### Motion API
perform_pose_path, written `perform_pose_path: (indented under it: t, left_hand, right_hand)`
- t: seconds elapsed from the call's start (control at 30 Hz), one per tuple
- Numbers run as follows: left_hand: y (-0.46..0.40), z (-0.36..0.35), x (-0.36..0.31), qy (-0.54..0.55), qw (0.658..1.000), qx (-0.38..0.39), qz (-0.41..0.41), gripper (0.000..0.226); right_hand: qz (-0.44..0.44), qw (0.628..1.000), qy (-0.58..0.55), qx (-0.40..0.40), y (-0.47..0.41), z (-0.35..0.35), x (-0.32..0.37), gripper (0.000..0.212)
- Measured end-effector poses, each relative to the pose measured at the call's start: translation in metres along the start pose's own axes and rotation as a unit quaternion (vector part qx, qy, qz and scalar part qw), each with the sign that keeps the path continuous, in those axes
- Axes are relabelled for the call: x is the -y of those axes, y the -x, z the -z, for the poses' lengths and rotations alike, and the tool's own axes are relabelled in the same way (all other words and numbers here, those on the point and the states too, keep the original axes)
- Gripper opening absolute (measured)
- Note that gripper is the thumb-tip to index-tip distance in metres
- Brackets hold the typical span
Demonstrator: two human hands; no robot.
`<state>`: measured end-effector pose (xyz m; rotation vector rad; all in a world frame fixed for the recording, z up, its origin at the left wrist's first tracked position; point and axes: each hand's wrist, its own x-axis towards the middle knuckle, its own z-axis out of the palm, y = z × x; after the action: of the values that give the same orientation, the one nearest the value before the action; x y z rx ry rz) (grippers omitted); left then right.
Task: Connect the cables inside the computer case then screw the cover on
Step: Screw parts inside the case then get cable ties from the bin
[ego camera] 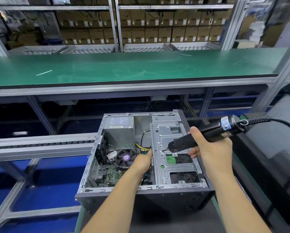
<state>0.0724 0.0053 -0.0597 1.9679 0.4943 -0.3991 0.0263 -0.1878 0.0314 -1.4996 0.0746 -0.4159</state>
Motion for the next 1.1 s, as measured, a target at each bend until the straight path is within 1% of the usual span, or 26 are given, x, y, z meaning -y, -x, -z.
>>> perform_pose_path:
  t: [0.13, 0.2, 0.27, 0.3, 0.43, 0.63, 0.73, 0.87, 0.97, 1.1]
  left_hand:
    - [-0.002, -0.0014, 0.002, -0.006, 1.0, -0.006, 0.006, 0.054]
    - [-0.0006, -0.0006, 0.0017, -0.014, 1.0, -0.001, 0.012, 0.056]
    - [-0.0008, -0.0013, 0.0022, 0.008, 1.0, 0.017, 0.022, 0.056]
    - [-0.0012, -0.0025, 0.0035, 0.024, 0.999, 0.019, 0.031, 0.053]
    - [-0.0004, -0.0049, 0.0033, 0.038, 0.998, 0.005, 0.041, 0.059]
    - [-0.0005, -0.0039, 0.0039, 0.103, 0.993, 0.01, 0.057, 0.061]
    - [-0.0001, -0.0021, 0.0044, 0.125, 0.99, 0.009, 0.063, 0.067]
    - [-0.0006, -0.0041, 0.0037, 0.146, 0.987, 0.016, 0.063, 0.06]
    - [-0.0024, -0.0065, 0.004, 0.136, 0.989, 0.018, 0.057, 0.057]
    - [-0.0054, -0.0097, 0.0022, 0.114, 0.992, -0.005, 0.051, 0.061]
  right_hand:
    - [-0.003, 1.0, 0.02, 0.004, -0.0016, 0.0005, -0.0009, 0.056]
    - [-0.002, 1.0, 0.029, 0.004, -0.0019, 0.0002, -0.0013, 0.049]
    - [0.002, 1.0, 0.029, 0.002, -0.0014, 0.0004, -0.0018, 0.043]
    - [0.004, 1.0, 0.028, 0.001, -0.0011, 0.0006, -0.0018, 0.042]
    - [0.009, 1.0, 0.028, 0.001, -0.0033, 0.0023, -0.0017, 0.046]
    - [0.013, 1.0, 0.026, 0.004, -0.0052, 0.0034, -0.0003, 0.05]
    - [0.011, 0.999, 0.032, 0.011, -0.0059, 0.0011, -0.0006, 0.046]
    - [0.008, 0.999, 0.04, 0.015, -0.004, -0.0022, -0.0026, 0.044]
    - [0.006, 0.999, 0.043, 0.014, -0.0055, -0.0032, -0.0042, 0.041]
    - [0.002, 0.999, 0.046, 0.021, -0.0082, -0.0061, -0.0057, 0.044]
